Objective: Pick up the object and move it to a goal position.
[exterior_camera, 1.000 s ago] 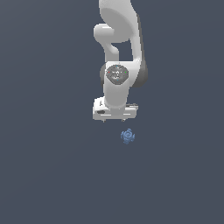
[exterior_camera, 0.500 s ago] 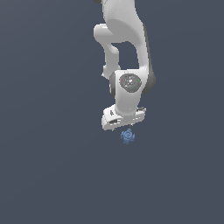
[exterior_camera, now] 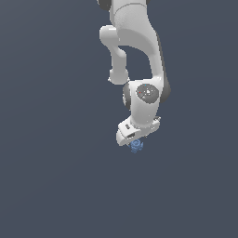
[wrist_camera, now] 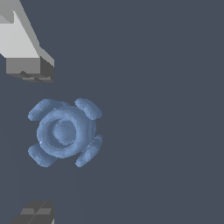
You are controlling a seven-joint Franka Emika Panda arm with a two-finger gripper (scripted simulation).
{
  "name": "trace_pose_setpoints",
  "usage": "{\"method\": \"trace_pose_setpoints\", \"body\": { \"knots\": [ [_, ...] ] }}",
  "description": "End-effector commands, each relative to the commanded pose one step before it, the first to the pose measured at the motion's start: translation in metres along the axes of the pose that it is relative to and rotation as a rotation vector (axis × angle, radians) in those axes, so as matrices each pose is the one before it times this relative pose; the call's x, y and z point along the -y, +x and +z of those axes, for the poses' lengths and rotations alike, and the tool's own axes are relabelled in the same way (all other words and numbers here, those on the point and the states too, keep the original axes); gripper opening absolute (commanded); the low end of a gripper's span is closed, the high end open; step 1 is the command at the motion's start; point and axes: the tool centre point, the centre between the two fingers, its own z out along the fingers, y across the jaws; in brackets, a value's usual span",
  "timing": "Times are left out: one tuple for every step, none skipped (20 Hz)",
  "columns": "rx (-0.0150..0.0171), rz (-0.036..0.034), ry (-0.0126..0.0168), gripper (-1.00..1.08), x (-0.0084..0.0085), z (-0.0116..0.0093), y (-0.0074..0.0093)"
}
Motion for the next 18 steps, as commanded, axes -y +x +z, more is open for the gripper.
{"method": "trace_pose_setpoints", "body": {
  "knots": [
    [-0.00354,-0.01028,-0.00026,1.00,0.00110,0.00080,0.00198],
    [0.00230,0.00583,0.00030,1.00,-0.00039,-0.00037,-0.00118],
    [0.00000,0.00000,0.00000,1.00,-0.00002,0.00041,-0.00001],
    [0.00000,0.00000,0.00000,1.00,-0.00007,0.00121,-0.00002],
    [-0.00017,-0.00046,-0.00002,1.00,0.00017,0.00191,0.00004],
    [0.00000,0.00000,0.00000,1.00,-0.00015,0.00282,-0.00006],
    [-0.00024,-0.00065,-0.00003,1.00,0.00020,0.00346,0.00002],
    [-0.00024,-0.00065,-0.00002,1.00,0.00016,0.00424,-0.00001],
    [-0.00024,-0.00065,-0.00002,1.00,0.00013,0.00500,-0.00005],
    [-0.00023,-0.00065,-0.00002,1.00,0.00010,0.00574,-0.00009],
    [-0.00029,-0.00079,-0.00002,1.00,0.00017,0.00596,-0.00007],
    [-0.00024,-0.00065,-0.00002,1.00,0.00011,0.00521,-0.00004],
    [-0.00017,-0.00046,-0.00002,1.00,0.00003,0.00442,0.00000],
    [-0.00018,-0.00046,-0.00002,1.00,0.00005,0.00360,0.00009],
    [-0.00019,-0.00045,-0.00004,1.00,0.00006,0.00276,0.00020],
    [0.00000,0.00000,0.00000,1.00,-0.00019,0.00205,0.00023],
    [0.00000,0.00000,0.00000,1.00,-0.00017,0.00122,0.00033],
    [0.00000,0.00000,0.00000,1.00,-0.00013,0.00048,0.00036]
  ]
}}
